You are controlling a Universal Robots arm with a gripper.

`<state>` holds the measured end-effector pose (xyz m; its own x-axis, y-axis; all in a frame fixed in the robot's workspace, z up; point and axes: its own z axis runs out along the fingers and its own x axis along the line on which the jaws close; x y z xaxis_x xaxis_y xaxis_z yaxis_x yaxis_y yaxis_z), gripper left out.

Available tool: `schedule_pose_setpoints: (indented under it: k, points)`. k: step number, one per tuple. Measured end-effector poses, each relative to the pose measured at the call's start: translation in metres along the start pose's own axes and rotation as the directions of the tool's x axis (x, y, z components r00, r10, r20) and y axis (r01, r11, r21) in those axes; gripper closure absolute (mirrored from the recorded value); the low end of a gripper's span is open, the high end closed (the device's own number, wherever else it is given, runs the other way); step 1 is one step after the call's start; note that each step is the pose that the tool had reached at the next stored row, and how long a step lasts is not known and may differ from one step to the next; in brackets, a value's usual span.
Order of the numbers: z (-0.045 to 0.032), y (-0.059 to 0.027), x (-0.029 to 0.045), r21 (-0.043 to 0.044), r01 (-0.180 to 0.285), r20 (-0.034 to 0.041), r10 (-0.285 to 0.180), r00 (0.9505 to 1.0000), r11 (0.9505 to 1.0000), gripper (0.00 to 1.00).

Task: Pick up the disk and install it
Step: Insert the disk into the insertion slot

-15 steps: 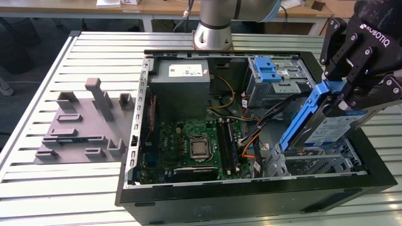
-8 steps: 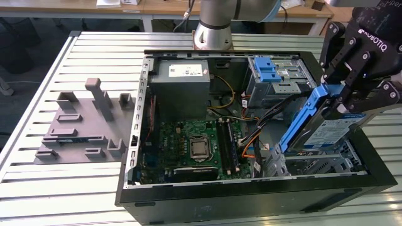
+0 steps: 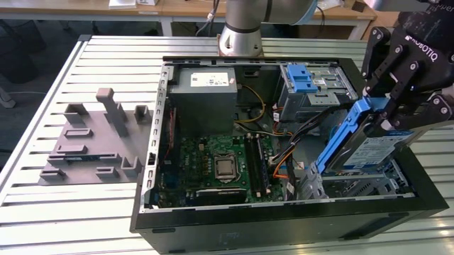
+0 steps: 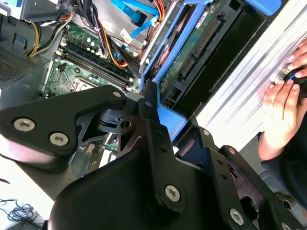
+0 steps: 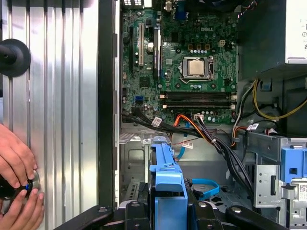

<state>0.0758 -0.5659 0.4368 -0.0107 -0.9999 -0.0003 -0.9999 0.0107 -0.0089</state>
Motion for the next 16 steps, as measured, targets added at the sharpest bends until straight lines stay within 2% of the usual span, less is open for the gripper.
schedule_pose_setpoints:
  k: [16]
  points:
    - [0.0105, 0.0001, 0.0008, 0.0000, -0.002, 0.0000, 0.002, 1.0000, 1.0000, 0.64]
